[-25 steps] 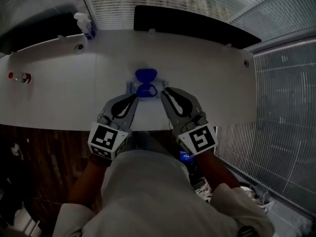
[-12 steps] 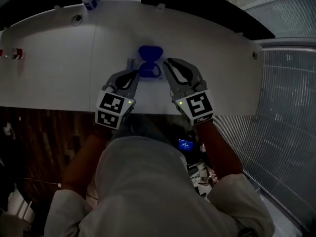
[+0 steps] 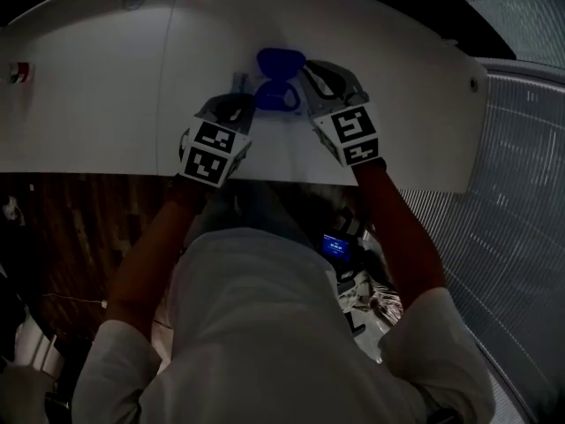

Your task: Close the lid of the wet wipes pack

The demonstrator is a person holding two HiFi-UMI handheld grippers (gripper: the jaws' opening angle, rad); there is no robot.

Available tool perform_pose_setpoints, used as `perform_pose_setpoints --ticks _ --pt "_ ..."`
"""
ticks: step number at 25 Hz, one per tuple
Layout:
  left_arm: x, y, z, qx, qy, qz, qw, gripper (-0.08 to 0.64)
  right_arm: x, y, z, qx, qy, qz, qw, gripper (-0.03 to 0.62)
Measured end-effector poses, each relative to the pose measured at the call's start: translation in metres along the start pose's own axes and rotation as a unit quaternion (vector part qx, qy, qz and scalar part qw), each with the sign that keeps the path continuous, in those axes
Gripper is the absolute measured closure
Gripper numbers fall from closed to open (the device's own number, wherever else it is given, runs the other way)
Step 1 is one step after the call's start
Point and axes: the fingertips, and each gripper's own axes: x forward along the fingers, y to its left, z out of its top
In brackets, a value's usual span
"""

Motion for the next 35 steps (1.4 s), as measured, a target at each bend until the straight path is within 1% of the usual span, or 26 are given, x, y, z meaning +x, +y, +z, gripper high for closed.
perform_pose_setpoints --ticks 4,9,14,17,20,22,24,26,31,33,35 --pt "0.020 0.009 -0.017 0.009 0.028 0.003 0.9996 0.557 0.023 -0.015 -0.017 -0.009 0.019 -0.006 1.000 0.546" --pt "0.034 0.013 -0.043 0.019 0.069 0.006 0.9975 0.557 0.040 -0.025 -0.036 -0.012 0.038 -0.010 0.999 0.546" --pt "0.047 0.018 -0.058 0.020 0.089 0.011 0.9958 0.557 0.053 -0.050 -0.048 -0.026 0.051 -0.025 0.998 0.546" --pt "0.053 0.020 -0.070 0.018 0.106 0.013 0.9941 0.557 0.061 -0.060 -0.051 -0.028 0.056 -0.020 0.998 0.546" --pt "0.059 0.021 -0.079 0.017 0.118 0.016 0.9928 0.557 0.069 -0.061 -0.054 -0.020 0.065 0.008 0.998 0.546" --pt "0.061 0.022 -0.083 0.020 0.121 0.018 0.9922 0.557 0.074 -0.058 -0.062 -0.002 0.078 0.038 0.996 0.532" --pt "0.064 0.023 -0.085 0.023 0.125 0.018 0.9917 0.557 0.078 -0.052 -0.070 0.020 0.096 0.077 0.992 0.494" --pt "0.065 0.023 -0.087 0.024 0.130 0.017 0.9911 0.557 0.082 -0.047 -0.076 0.041 0.108 0.108 0.987 0.485" --pt "0.067 0.024 -0.085 0.024 0.131 0.016 0.9909 0.557 0.087 -0.043 -0.082 0.079 0.123 0.161 0.976 0.479" --pt "0.067 0.024 -0.084 0.024 0.130 0.016 0.9911 0.557 0.086 -0.040 -0.082 0.083 0.124 0.181 0.972 0.482" --pt "0.067 0.025 -0.083 0.023 0.130 0.017 0.9912 0.557 0.082 -0.035 -0.078 0.074 0.121 0.195 0.971 0.488"
